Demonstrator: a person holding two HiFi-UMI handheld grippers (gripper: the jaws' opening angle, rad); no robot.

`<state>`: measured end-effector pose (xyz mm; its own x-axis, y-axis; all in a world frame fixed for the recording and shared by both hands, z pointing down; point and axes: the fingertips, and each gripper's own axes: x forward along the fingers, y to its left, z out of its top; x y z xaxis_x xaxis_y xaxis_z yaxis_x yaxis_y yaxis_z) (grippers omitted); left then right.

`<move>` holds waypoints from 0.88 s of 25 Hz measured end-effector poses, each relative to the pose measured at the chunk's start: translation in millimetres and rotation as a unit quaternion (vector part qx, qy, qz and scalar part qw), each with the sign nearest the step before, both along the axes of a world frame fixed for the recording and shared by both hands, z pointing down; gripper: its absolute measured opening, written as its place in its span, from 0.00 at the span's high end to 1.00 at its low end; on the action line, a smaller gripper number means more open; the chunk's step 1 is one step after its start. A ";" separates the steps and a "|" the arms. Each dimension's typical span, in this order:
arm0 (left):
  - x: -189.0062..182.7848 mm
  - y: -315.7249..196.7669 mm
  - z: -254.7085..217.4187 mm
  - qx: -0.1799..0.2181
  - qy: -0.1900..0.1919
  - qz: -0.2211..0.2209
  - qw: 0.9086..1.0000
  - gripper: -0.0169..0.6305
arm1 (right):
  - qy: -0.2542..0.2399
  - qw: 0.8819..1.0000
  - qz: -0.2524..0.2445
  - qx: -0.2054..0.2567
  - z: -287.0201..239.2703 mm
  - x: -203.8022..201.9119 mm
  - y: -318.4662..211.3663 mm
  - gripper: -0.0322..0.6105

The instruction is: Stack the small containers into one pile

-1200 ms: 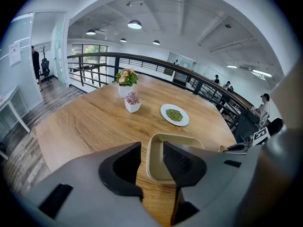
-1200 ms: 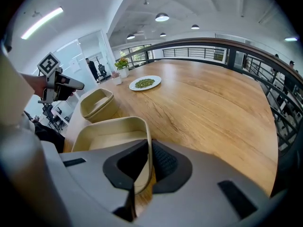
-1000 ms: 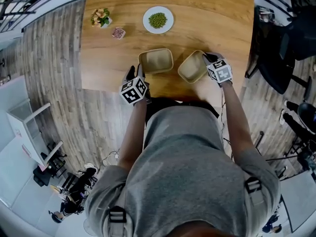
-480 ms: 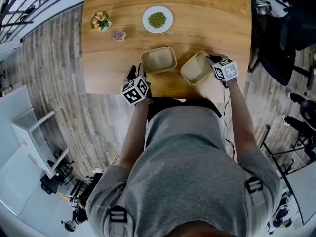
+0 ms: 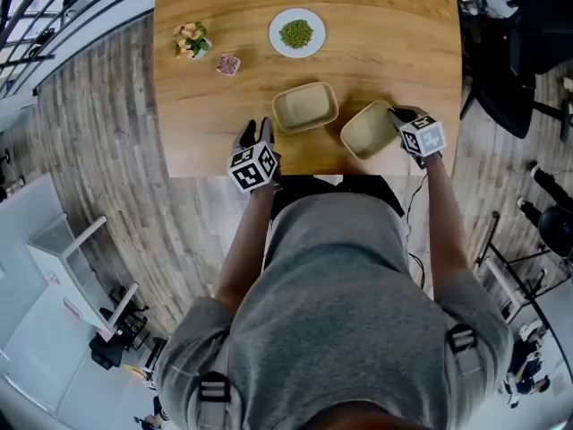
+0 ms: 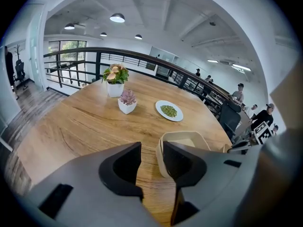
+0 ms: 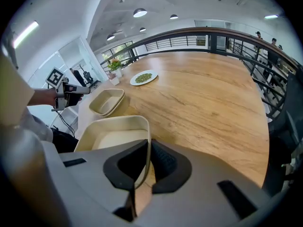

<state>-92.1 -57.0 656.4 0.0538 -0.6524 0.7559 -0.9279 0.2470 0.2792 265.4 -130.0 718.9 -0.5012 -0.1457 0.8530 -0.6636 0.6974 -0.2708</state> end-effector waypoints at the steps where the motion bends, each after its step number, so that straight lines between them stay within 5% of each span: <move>1: -1.9 -0.2 0.3 0.000 0.001 0.007 1.000 0.73 | 0.001 1.000 0.005 0.003 -2.0 -2.2 3.0 0.92; 9: -19.2 -11.6 -2.3 0.011 0.001 0.042 0.999 0.73 | -0.013 0.999 0.041 0.006 -17.1 -25.1 26.7 0.92; 22: -38.7 -12.8 -7.9 0.016 0.004 0.041 0.999 0.73 | -0.053 0.995 0.078 -0.019 -25.0 -63.3 42.1 0.92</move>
